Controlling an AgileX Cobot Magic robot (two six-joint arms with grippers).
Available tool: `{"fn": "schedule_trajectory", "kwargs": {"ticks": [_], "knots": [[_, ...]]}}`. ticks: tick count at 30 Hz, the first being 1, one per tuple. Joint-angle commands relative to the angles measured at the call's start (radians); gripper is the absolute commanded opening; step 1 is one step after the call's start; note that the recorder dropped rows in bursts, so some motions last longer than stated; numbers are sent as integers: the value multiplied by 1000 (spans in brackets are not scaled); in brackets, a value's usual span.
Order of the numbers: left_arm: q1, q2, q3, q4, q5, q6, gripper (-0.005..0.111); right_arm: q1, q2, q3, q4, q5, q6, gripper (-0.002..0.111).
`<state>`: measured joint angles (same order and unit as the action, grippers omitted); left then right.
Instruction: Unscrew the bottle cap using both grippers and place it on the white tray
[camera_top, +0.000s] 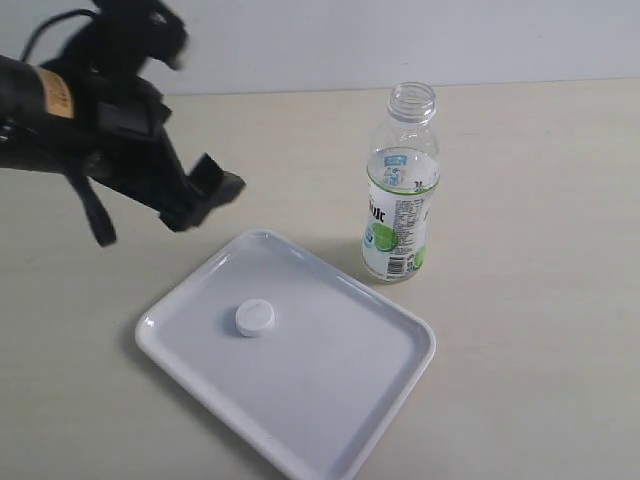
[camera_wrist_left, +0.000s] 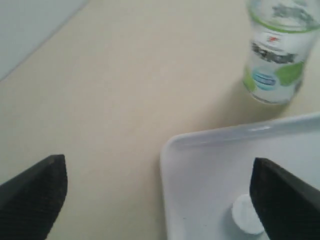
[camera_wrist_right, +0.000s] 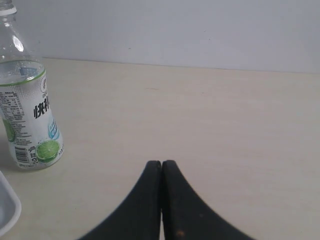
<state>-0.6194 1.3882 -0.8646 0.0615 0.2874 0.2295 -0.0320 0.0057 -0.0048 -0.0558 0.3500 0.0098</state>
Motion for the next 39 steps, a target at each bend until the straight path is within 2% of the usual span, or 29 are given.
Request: {"fn": "schedule_trajectory", "kwargs": {"ticks": [1, 6, 9, 15, 19, 22, 26, 36, 39], "knots": [[150, -144, 84, 5, -48, -125, 94, -2, -6, 5, -4, -5, 0, 0], [345, -367, 228, 5, -60, -193, 94, -2, -6, 5, -4, -5, -2, 0], [436, -536, 317, 5, -60, -207, 94, -2, -6, 5, -4, -5, -2, 0], [537, -872, 497, 5, -58, -210, 94, -2, -6, 5, -4, -5, 0, 0], [567, -1072, 589, 6, -52, -210, 94, -2, -6, 5, -4, -5, -2, 0], [570, -1157, 636, 6, -33, -223, 94, -2, -6, 5, -4, -5, -2, 0], [570, -1211, 686, 6, -31, -279, 94, -2, -6, 5, -4, -5, 0, 0], [568, -1355, 848, 6, -31, -284, 94, -2, -6, 5, -4, -7, -1, 0], [534, -1356, 865, 18, -31, -282, 94, -2, -6, 5, -4, -7, -1, 0]]}}
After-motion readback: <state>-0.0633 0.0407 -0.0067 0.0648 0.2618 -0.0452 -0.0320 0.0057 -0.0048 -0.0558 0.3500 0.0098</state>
